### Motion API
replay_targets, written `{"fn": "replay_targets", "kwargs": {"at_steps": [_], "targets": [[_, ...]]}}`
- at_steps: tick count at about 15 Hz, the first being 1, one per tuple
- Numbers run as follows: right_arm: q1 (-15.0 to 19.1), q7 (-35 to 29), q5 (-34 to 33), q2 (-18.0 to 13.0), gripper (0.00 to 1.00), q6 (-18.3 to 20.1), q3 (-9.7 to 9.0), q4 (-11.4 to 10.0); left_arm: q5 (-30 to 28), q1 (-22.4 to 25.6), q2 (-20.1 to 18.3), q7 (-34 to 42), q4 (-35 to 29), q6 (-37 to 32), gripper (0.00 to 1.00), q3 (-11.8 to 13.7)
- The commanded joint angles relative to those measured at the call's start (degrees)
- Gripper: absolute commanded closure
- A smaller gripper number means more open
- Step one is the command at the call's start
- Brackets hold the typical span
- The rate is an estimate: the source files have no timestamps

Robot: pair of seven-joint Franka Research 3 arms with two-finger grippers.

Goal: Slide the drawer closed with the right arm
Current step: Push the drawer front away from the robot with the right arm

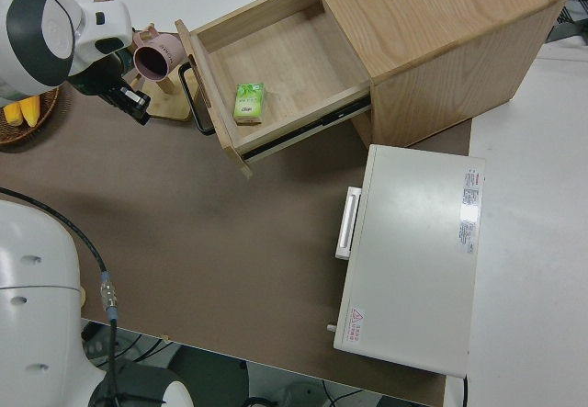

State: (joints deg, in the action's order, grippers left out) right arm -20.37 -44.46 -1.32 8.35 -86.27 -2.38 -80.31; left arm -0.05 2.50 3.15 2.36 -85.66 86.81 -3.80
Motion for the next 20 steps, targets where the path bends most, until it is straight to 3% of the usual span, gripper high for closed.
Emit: {"fn": "replay_targets", "kwargs": {"at_steps": [1,5,10,14,20], "targets": [[0.24,-11.14,2.54,2.45,1.0,-1.97,-0.26,1.2,1.02,-0.39,-0.25,-0.6,0.58,-1.03,0.01,0.02],[0.15,-22.4,2.55,5.26,1.0,-3.81,-0.26,1.12,1.02,-0.39,-0.25,-0.6,0.58,-1.03,0.01,0.02],[-0.37,-30.23,2.11,8.43,1.0,-4.78,-0.26,1.03,1.02,-0.39,-0.25,-0.6,0.58,-1.03,0.01,0.02],[0.32,-30.24,1.4,9.23,1.0,-7.15,-0.17,-1.51,1.02,-0.39,-0.25,-0.6,0.58,-1.03,0.01,0.02],[2.16,-29.54,-0.44,12.04,1.0,-8.03,0.27,-1.43,1.02,-0.39,-0.16,-0.6,0.58,-1.03,0.01,0.02]]}}
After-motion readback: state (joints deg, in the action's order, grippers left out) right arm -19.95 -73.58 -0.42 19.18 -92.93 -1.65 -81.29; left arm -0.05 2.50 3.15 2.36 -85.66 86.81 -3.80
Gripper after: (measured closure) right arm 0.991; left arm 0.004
